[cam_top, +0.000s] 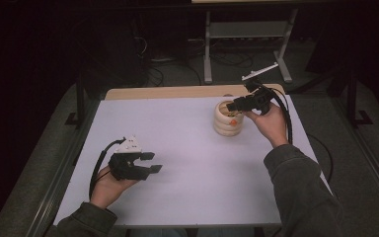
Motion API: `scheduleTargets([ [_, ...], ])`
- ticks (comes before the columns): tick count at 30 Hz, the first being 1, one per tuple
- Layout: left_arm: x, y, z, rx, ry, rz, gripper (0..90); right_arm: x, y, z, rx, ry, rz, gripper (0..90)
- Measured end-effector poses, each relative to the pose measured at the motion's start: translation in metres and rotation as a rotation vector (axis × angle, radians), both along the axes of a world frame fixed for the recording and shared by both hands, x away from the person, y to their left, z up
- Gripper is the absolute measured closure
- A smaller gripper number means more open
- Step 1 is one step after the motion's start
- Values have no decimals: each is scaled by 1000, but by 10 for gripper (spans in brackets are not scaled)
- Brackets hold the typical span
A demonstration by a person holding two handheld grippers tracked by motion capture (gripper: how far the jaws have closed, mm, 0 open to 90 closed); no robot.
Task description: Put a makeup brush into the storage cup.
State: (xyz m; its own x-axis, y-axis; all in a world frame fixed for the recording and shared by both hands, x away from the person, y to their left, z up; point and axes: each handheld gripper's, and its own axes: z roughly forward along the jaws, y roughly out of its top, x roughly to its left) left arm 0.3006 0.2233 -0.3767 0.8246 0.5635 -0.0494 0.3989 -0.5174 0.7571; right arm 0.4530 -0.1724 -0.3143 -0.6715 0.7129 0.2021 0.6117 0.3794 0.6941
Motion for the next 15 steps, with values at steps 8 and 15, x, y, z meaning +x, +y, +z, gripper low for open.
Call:
scheduleTargets([
  [8,1,3,-1,4,3,18,405,-6,8,-4,32,-15,20,441],
  [15,1,3,0,-9,0,32,394,-16,16,-6,33,-31,49,427],
])
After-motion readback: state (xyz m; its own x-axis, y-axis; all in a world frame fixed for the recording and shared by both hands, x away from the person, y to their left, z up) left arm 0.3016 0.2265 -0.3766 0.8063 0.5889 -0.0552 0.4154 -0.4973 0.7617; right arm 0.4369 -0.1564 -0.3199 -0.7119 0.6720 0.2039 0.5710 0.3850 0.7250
